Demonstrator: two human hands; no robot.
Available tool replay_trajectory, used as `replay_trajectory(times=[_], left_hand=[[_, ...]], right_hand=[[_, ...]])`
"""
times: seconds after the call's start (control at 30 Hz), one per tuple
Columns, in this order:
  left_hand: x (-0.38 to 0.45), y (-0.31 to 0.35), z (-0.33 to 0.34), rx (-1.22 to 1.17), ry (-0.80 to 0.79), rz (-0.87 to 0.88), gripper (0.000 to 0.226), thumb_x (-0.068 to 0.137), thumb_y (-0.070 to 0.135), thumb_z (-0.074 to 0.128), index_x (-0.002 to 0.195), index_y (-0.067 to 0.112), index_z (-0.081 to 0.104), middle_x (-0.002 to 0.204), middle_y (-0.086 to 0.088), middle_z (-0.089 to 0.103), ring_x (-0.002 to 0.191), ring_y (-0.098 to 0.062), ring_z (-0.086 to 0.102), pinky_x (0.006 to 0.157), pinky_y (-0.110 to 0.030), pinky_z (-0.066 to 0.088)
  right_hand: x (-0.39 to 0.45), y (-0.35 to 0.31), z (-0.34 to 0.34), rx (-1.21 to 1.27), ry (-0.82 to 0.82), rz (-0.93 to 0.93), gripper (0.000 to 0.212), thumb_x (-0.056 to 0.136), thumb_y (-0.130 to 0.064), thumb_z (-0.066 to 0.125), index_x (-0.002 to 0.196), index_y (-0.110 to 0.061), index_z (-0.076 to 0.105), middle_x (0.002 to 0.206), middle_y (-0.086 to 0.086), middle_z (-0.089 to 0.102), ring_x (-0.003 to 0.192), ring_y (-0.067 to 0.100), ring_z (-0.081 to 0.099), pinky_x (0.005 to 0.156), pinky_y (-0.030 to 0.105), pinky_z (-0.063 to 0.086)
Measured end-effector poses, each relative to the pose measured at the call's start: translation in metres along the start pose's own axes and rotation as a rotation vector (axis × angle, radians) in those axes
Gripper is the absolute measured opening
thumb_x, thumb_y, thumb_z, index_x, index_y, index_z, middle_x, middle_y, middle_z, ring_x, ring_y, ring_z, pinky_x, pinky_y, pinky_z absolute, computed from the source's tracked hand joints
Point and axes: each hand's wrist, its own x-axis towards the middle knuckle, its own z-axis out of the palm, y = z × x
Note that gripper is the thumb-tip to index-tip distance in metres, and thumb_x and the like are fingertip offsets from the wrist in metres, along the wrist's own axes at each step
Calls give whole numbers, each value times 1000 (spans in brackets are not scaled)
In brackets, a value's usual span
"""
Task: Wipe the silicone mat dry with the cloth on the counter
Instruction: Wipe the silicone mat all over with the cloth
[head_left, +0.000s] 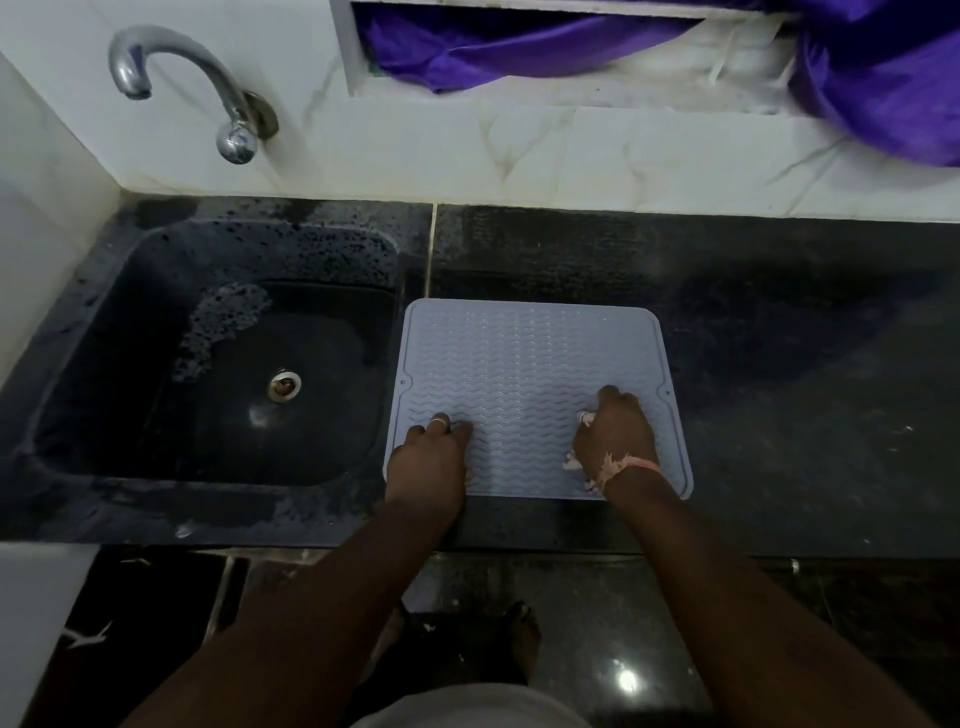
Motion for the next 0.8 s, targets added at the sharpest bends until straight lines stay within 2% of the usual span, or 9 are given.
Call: replay_trajectory(times=[0.17, 0.23, 0.33, 0.4, 0.57, 0.7, 0.8], left_hand=[[2, -2, 1, -11, 11, 2, 60, 89, 30, 67, 144, 28, 44, 136, -3, 50, 115, -26, 52, 84, -41, 53], [3, -4, 2, -17, 13, 2, 61, 89, 32, 67, 145, 29, 43, 139, -3, 47, 119, -26, 50, 89, -42, 52], [4, -6, 4, -34, 13, -2, 64, 90, 31, 66, 148, 30, 39, 145, -4, 42, 125, -27, 45, 99, -44, 46], [4, -7, 5, -47, 21, -8, 65, 90, 30, 67, 149, 30, 39, 145, -4, 42, 126, -27, 44, 100, -43, 44], [4, -10, 7, -71, 49, 7, 66, 85, 32, 71, 145, 31, 43, 142, -3, 45, 123, -26, 45, 96, -41, 46], [2, -15, 10, -103, 80, 34, 67, 85, 29, 69, 146, 34, 42, 140, -1, 46, 121, -24, 46, 97, -38, 46], [1, -18, 10, -140, 61, 29, 68, 87, 29, 68, 149, 32, 39, 145, -1, 42, 127, -24, 42, 104, -38, 44]], right_hand=[[4, -10, -5, -7, -40, 3, 20, 85, 2, 59, 106, 1, 57, 104, 18, 62, 93, 29, 62, 78, 31, 51], [2, -14, -2, -13, -42, -7, 19, 85, 2, 59, 104, 0, 58, 103, 17, 61, 93, 29, 61, 76, 30, 50], [-3, -19, 5, 8, -19, -48, 11, 86, 1, 57, 97, -2, 58, 98, 14, 59, 85, 23, 58, 65, 24, 41], [-5, -24, 11, 22, -10, -79, 9, 85, 1, 57, 93, -4, 57, 94, 12, 59, 78, 18, 53, 59, 23, 34], [-8, -44, 23, 39, -33, -126, 7, 86, 0, 56, 87, -7, 54, 89, 10, 58, 74, 17, 53, 59, 24, 35], [-13, -60, 33, 35, -54, -179, 9, 85, -2, 57, 86, -10, 53, 87, 4, 54, 76, 17, 53, 54, 21, 29], [-15, -73, 40, 46, -73, -228, 8, 85, -4, 57, 90, -10, 55, 89, 4, 53, 80, 17, 54, 62, 25, 35]])
